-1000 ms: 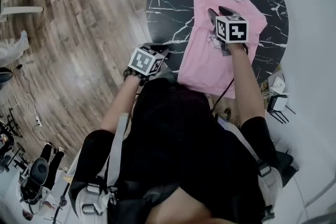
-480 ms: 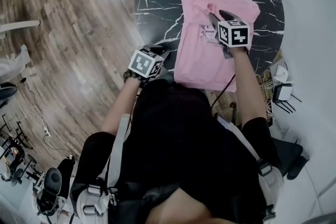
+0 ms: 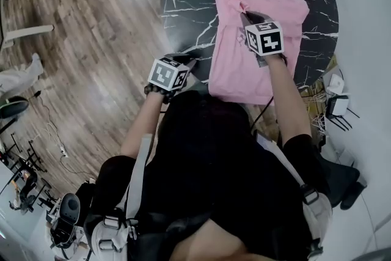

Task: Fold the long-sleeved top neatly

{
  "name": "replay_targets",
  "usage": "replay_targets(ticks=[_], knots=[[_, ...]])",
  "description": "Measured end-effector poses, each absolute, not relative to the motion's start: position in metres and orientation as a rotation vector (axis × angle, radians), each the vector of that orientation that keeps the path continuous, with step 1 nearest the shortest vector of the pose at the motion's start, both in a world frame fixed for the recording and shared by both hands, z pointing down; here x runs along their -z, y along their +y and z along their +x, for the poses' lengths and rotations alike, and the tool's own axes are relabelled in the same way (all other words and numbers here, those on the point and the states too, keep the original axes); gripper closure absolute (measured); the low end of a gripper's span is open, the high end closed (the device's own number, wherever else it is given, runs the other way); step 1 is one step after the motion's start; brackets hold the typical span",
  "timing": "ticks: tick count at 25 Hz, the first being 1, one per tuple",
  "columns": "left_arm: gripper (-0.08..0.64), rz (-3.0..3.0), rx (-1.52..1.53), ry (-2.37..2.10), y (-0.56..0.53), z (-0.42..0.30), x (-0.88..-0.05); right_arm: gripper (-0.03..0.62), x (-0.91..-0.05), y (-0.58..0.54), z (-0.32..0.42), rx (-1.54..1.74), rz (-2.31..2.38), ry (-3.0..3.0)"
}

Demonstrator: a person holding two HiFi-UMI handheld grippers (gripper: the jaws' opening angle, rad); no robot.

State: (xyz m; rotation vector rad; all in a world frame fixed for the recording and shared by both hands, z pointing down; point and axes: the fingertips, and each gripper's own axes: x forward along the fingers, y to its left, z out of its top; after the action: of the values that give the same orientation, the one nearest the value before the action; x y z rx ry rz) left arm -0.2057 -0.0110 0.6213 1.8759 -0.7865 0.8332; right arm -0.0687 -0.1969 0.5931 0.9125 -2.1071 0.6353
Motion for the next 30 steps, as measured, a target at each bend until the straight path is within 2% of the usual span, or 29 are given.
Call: replay_targets(ticks=[11,12,14,15,18,24,30], knots=[[0.485,1.892,-0.836,-0.766,-0.011,-0.199,-0.621,0.551,-0.599,-0.154,-0.121,-0.632,0.776,-2.149],[0.485,1.889,-0.836,-0.768,-0.010,-0.200,-0.621,0.496,-0.600,-0.150,-0.125,-0.649,0.756,-2.156],[0.485,1.884,-0.837,-0.771,-0.007,-0.202,-0.621,0.442,-0.602,-0.141,-0.135,-0.692,0.710,-2.173],[0.485,1.884,-0.837,-0.772,-0.006,-0.202,-0.622,0.425,-0.602,-0.137,-0.138,-0.703,0.693,-2.180],[0.485,1.888,-0.834,-0.770,-0.004,-0.200,-0.622,0.425,-0.598,-0.129,-0.139,-0.684,0.682,-2.193],[0.483,1.938,-0.842,-0.749,0.001,-0.182,-0.620,0.425,-0.584,-0.117,-0.099,-0.696,0.776,-2.213],[0.480,1.975,-0.884,-0.712,0.026,-0.158,-0.618,0.425,-0.585,-0.091,-0.005,-0.732,0.951,-2.129]])
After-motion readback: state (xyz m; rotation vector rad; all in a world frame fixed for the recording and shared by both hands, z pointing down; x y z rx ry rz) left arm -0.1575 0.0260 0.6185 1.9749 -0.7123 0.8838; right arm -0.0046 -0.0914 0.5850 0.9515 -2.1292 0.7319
